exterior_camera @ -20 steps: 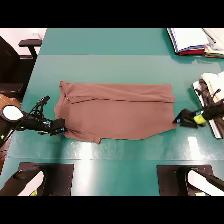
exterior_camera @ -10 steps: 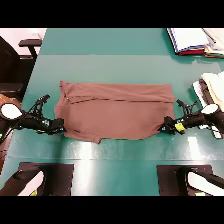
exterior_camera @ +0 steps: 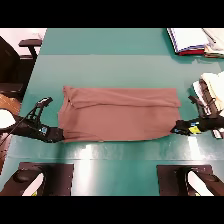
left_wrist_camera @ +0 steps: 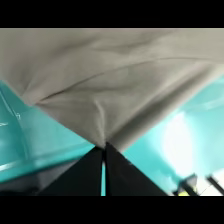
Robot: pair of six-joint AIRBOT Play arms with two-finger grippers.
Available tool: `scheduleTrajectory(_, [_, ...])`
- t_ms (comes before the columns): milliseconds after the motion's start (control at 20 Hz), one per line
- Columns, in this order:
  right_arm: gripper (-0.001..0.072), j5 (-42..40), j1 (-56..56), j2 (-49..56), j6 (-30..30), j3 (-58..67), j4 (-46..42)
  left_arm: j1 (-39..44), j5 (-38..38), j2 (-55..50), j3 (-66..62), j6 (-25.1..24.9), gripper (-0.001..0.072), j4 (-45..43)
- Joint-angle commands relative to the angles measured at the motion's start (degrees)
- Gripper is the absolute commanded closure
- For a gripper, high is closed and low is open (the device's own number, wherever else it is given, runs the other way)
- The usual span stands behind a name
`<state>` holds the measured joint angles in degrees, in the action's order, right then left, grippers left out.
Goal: Fold the shirts.
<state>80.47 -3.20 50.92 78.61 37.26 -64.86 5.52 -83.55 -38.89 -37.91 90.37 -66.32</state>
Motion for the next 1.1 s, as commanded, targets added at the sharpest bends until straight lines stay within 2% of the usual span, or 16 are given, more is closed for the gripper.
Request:
scheduleTrajectory(0, [0.0697,5.64,-0.09,-5.07,2.34,5.01,-5.73,4.00,-1.88,2.12,-3.65,2.43,0.0686,-0.68])
scheduleTrajectory(150, [0.0697,4.39,2.36,0.68,2.32,12.07,-5.75,4.13,5.60,-1.90,-7.34,1.64,0.0686,-2.95])
scheduleTrajectory(400, [0.0697,0.33,8.94,18.21,2.34,24.98,-5.68,4.13,17.64,-18.25,-18.01,-3.87,0.0683,-8.48])
scheduleTrajectory(700, [0.0696,0.22,9.55,34.84,2.32,39.74,-5.64,3.96,29.35,-35.32,-28.24,-3.82,0.0682,-12.59])
scheduleTrajectory(900, [0.0692,0.57,9.42,41.70,2.32,47.80,-5.18,3.96,33.20,-38.12,-28.52,-3.13,0.0679,-12.55])
scheduleTrajectory(950, [0.0623,0.55,9.38,42.97,2.29,49.88,-5.18,3.96,33.14,-38.07,-28.74,-3.10,0.0529,-12.46])
scheduleTrajectory(1000, [0.0468,0.61,8.81,43.74,2.27,51.76,-5.09,3.96,32.81,-38.05,-29.22,-2.25,0.0276,-12.48])
scheduleTrajectory(1050, [0.0393,1.01,8.63,43.98,2.21,53.16,-5.14,3.96,31.80,-38.05,-30.08,-1.62,0.0157,-12.46])
